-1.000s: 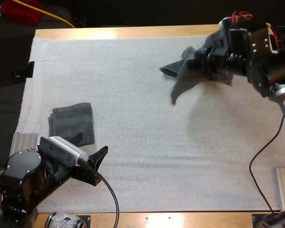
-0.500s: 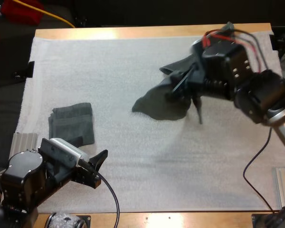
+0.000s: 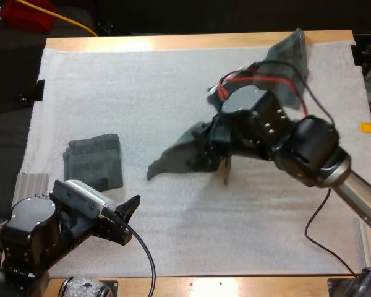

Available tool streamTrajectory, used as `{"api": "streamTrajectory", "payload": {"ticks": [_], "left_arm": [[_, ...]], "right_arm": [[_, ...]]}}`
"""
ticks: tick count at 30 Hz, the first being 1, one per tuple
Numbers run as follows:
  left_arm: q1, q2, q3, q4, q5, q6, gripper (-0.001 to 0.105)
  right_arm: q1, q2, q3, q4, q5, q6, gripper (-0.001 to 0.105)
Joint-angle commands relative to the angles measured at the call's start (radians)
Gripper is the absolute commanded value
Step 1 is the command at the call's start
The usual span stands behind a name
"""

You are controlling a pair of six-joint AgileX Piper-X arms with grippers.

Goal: Pick towel from pile, fold and stack

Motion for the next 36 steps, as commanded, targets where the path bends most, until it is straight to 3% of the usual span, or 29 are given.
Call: {"api": "streamTrajectory", "payload": {"ticks": [1, 17, 29, 36], "left_arm": [[0.001, -0.003, -0.006, 0.003, 0.005, -0.005, 0.069], [0.001, -0.003, -0.006, 0.003, 0.005, -0.002, 0.069], [0.001, -0.003, -0.001, 0.003, 0.005, 0.006, 0.069], [0.001, -0.003, 0.077, 0.003, 0.034, 0.006, 0.069]], "right_arm": [[0.005, 0.001, 0.024, 0.039, 0.012, -0.013, 0.002], [0.005, -0.001, 0.333, 0.148, 0.122, -0.042, 0.001], [0.005, -0.07, 0.63, 0.099, 0.169, 0.07, 0.001], [0.005, -0.146, 0.724, 0.091, 0.151, 0.156, 0.001]]}}
